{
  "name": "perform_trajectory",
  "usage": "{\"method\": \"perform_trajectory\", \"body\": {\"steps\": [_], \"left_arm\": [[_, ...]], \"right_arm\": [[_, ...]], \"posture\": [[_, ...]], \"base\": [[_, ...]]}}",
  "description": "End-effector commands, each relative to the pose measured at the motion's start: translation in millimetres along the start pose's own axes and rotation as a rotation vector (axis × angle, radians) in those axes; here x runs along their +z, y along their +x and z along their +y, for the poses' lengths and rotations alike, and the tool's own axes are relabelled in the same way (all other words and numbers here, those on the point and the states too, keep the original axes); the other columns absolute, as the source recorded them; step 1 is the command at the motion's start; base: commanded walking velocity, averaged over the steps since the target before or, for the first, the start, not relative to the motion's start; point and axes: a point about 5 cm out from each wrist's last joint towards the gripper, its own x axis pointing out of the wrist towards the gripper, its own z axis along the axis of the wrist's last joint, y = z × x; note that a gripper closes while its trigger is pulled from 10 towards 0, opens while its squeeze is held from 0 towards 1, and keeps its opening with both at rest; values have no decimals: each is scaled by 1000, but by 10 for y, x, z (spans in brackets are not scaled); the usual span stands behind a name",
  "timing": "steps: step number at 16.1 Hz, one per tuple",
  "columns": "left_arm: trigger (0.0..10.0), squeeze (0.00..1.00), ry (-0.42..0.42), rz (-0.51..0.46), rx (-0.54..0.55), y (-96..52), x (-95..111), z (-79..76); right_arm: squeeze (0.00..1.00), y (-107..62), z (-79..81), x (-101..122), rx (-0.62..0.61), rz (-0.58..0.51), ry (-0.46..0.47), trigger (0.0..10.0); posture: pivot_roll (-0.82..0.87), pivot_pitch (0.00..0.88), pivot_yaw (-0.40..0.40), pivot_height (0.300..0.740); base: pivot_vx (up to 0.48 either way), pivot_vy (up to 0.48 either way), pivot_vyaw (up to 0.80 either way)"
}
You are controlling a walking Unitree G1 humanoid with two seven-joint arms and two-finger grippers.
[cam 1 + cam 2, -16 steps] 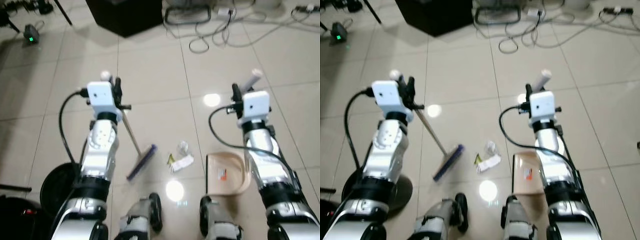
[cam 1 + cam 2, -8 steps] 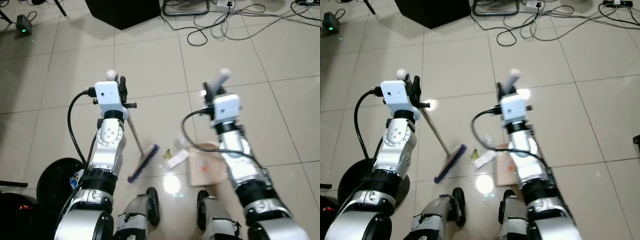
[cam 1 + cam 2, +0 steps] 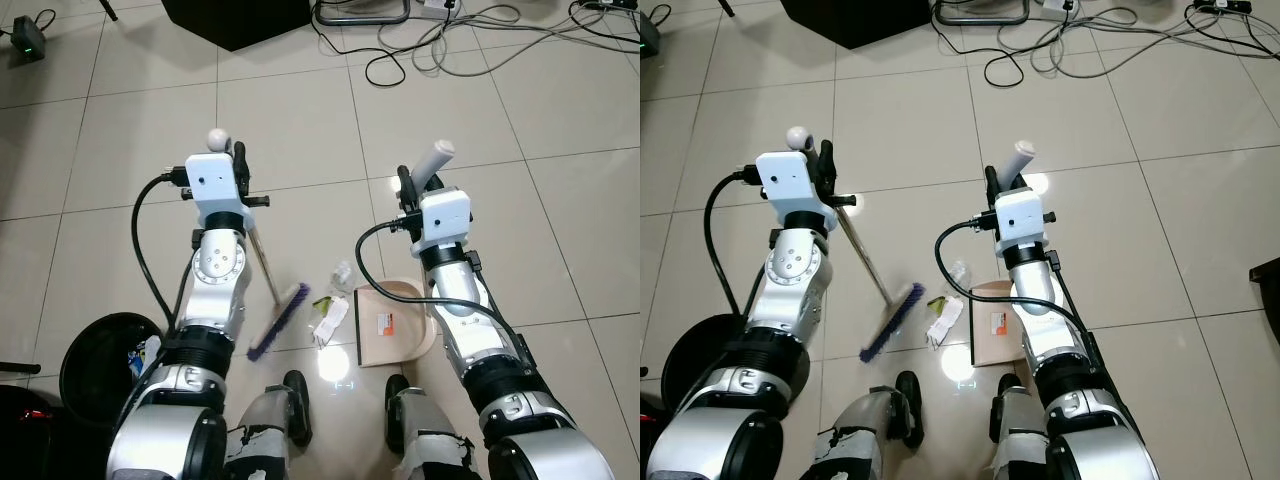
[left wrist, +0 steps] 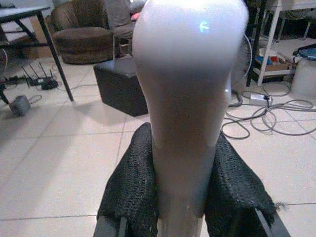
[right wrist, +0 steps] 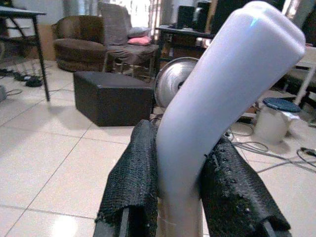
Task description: Sweep floor
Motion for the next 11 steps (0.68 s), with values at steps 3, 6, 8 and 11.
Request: {"method": "perform_trajectory", "body": {"steps": [3, 6, 8, 11], "left_arm": [[10000, 0, -194, 94, 16, -77, -99, -145], [10000, 0, -355, 81, -15, -19, 94, -257], [10000, 0, -326, 39, -46, 41, 204, -184], [10000, 0, -218, 29, -48, 76, 215, -28]], "right_arm": [[0, -69, 5, -129, -36, 77, 38, 10000], [0, -65, -24, -146, -53, 87, 43, 10000], [0, -69, -36, -154, -57, 90, 41, 10000], [0, -78, -50, -167, -61, 95, 38, 10000]], "posture": [[111, 352, 75, 740], [112, 343, 78, 740], [115, 343, 77, 740], [115, 341, 78, 740]], "base": [[0, 0, 0], [0, 0, 0], [0, 0, 0], [0, 0, 0]]}}
